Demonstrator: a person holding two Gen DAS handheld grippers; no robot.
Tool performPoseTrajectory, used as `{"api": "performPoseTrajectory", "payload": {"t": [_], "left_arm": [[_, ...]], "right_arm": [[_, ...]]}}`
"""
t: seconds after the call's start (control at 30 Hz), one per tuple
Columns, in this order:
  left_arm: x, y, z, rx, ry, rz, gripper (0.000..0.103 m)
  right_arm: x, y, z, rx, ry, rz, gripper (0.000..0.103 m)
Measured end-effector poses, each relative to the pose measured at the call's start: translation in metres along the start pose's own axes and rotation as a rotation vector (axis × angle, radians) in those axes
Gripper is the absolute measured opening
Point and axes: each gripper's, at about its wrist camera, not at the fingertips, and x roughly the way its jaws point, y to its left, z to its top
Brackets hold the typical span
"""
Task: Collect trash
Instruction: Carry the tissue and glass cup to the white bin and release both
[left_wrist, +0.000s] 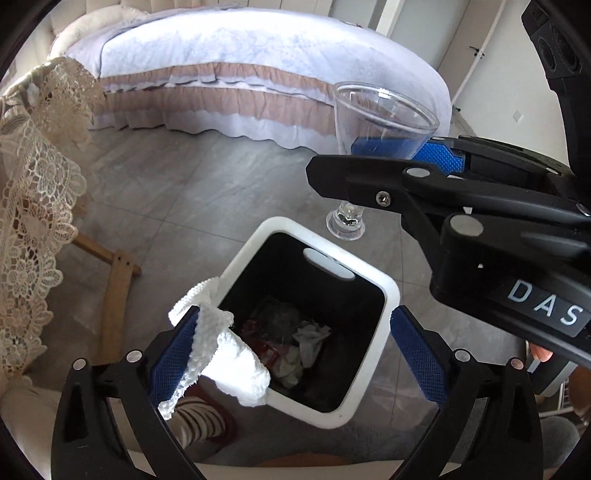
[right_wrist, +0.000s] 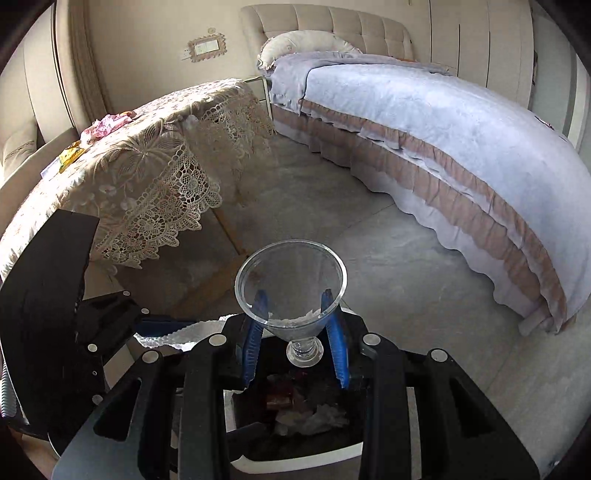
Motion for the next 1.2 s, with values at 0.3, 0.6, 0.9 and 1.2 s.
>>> {"api": "performPoseTrajectory", "payload": {"t": [0.3, 0.6, 0.9, 1.2], "left_arm": [[-0.001, 0.006, 0.004, -0.026, -0.02, -0.184, 0.098], [0.023, 0.006, 0.008, -0.085, 0.09, -0.282, 0.098], [0.008, -0.012, 0.001, 0.105, 0.072, -0.333, 0.098], [0.0, -0.021, 0.001, 0.145, 0.061, -0.349, 0.098]], "right_arm": [[0.01, -0.005, -0.004, -0.014, 0.028, -0.026, 0.034], [0.019, -0.022, -0.011, 0.031, 0.049, -0.006, 0.034], [0.035, -0.005, -0.017, -0.073, 0.105, 0.122, 0.034], [0.047, -0.008, -0.024, -0.167, 0.158, -0.009, 0.084]]}}
